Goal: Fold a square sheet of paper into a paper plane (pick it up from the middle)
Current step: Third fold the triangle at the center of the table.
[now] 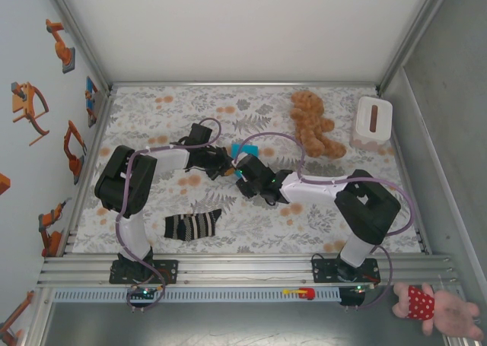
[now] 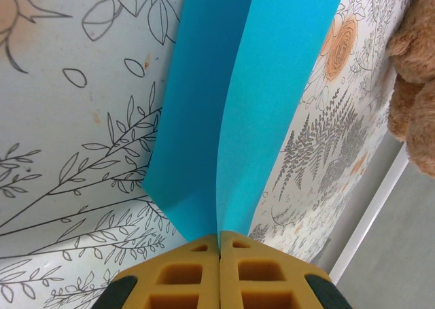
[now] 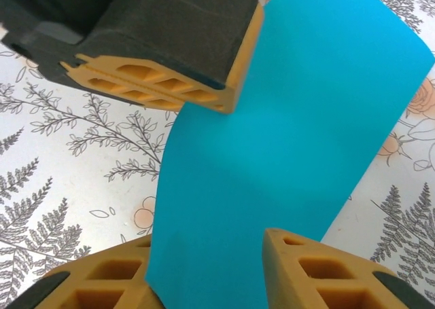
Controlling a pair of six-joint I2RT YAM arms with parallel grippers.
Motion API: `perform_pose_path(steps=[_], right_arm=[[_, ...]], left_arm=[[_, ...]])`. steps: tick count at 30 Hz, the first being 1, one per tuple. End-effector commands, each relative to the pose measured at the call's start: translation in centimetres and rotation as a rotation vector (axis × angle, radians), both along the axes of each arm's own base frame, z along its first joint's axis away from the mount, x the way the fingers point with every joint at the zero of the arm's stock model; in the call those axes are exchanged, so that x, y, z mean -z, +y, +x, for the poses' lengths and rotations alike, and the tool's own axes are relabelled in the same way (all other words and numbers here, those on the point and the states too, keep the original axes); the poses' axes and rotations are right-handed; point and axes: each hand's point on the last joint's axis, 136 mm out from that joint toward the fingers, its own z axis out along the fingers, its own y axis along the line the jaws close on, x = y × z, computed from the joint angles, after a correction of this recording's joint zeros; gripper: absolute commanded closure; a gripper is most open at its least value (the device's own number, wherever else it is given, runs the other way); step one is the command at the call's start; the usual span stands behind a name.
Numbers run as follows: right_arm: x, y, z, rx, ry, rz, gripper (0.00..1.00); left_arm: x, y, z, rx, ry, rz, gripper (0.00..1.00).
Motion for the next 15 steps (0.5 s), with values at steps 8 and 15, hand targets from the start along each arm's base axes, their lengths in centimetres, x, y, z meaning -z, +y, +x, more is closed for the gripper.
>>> perform_pose_path(steps=[8, 15], right_arm=[[-1.7, 1.8, 0.0, -0.072, -0.02, 0.058, 0.92], [-1.4, 2.9, -1.8, -0.15, 0.06, 0.116, 1.0]], left_arm=[[-0.1, -0.1, 0.0, -0.004, 0.016, 0.003, 0.91], [-0.9, 2.8, 0.8, -0.06, -0.006, 0.025, 0.73]])
